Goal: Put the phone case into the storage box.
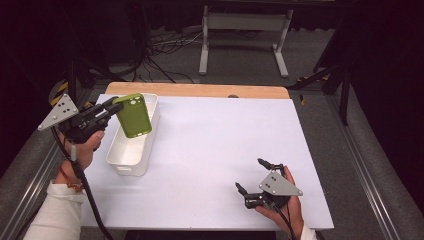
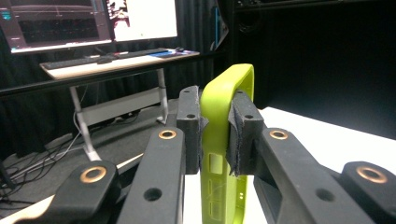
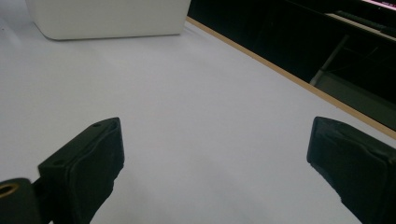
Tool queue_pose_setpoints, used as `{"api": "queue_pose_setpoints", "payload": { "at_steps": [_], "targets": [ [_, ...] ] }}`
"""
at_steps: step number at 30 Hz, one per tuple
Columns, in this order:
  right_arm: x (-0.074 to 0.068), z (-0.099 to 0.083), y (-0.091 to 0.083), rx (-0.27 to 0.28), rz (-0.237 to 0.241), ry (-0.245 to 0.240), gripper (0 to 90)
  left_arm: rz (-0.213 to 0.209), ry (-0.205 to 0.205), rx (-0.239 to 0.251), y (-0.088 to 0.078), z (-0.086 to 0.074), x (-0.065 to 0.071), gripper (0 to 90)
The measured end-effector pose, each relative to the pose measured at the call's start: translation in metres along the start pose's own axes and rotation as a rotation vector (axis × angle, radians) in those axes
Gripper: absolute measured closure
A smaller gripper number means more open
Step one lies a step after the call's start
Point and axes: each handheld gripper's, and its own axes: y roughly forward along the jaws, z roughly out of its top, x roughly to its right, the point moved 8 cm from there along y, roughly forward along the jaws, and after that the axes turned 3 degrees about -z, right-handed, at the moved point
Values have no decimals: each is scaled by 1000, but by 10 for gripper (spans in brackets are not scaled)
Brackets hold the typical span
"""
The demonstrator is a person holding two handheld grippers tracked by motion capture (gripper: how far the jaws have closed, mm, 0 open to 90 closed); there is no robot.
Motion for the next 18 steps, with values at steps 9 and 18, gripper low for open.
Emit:
{"api": "queue_pose_setpoints", "payload": {
  "at_steps": [9,18],
  "targets": [
    [-2,-3,4,-17,19,-8,51,16,12,-23,14,3,-24,776],
    [0,-4,8,-27,16,2,52,37,11,-65,33,-4,-48,776]
  ]
}}
